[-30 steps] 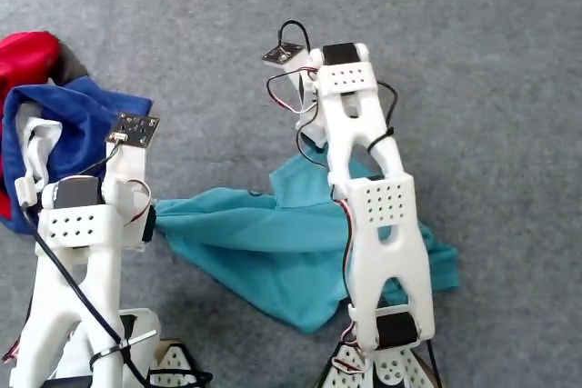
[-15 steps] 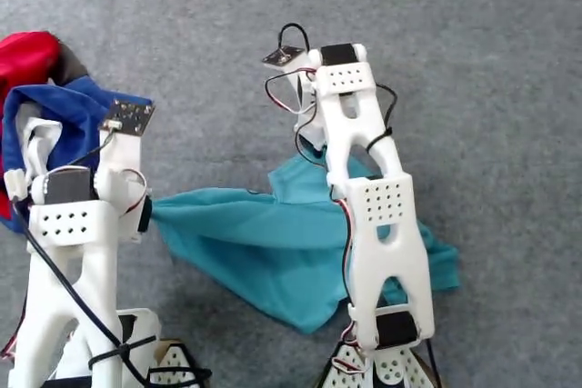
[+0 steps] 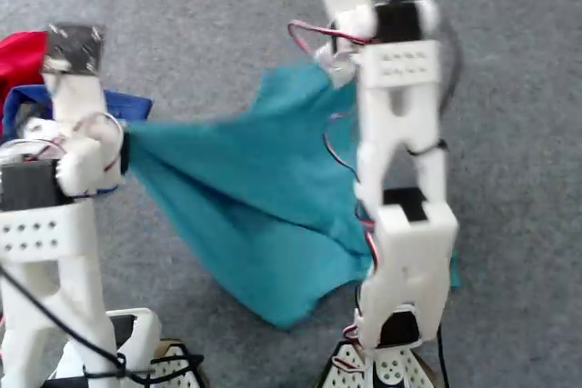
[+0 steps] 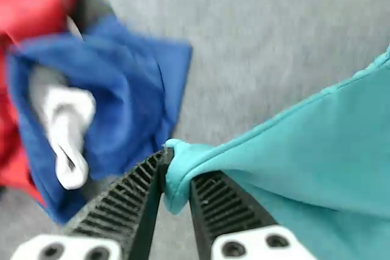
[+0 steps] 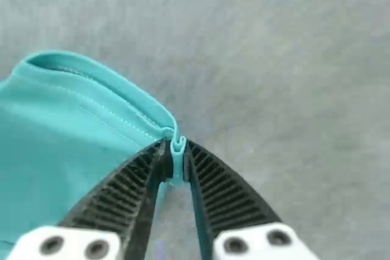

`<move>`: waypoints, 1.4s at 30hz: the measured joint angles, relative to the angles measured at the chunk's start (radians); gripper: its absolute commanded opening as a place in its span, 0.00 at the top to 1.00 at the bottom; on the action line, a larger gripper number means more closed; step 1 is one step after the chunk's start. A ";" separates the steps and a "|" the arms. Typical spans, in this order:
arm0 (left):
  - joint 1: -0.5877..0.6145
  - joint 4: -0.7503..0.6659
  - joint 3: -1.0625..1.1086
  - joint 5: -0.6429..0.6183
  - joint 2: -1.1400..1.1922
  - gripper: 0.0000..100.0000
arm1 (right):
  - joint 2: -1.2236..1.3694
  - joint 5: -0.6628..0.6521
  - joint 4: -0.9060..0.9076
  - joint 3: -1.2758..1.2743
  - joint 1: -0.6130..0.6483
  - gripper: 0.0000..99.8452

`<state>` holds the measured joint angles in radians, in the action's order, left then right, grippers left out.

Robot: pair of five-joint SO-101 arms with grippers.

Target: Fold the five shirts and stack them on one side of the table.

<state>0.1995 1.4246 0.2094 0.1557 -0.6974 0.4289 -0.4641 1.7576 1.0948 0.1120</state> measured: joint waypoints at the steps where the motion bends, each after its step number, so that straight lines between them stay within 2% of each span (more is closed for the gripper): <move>1: 0.000 0.000 -0.063 0.000 0.000 0.97 | -0.061 0.002 0.002 0.029 -0.006 0.99; 7: 0.000 0.000 -0.416 -0.046 0.000 0.97 | -0.374 0.002 -0.017 0.224 -0.068 0.99; 13: 0.000 0.026 -0.680 -0.055 -0.002 0.97 | -0.583 0.002 -0.143 0.295 -0.153 0.99; 17: 0.000 0.118 -0.852 -0.055 -0.002 0.97 | -0.674 0.002 -0.232 0.301 -0.201 0.99; 25: 0.002 0.316 -1.128 -0.003 -0.023 0.97 | -0.815 0.002 -0.393 0.302 -0.207 0.99; 33: 0.002 0.330 -1.148 -0.020 -0.144 0.97 | -0.918 0.002 -0.517 0.318 -0.207 0.99; 38: 0.002 0.330 -0.997 -0.020 -0.198 0.97 | -0.919 -0.012 -0.522 0.287 -0.207 0.99; 42: 0.002 0.328 -0.812 -0.020 -0.196 0.97 | -0.924 -0.018 -0.512 0.106 -0.207 0.99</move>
<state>0.2010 1.7530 -0.6022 0.1358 -0.8938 -0.4948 -0.4826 1.2451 1.2006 -0.0951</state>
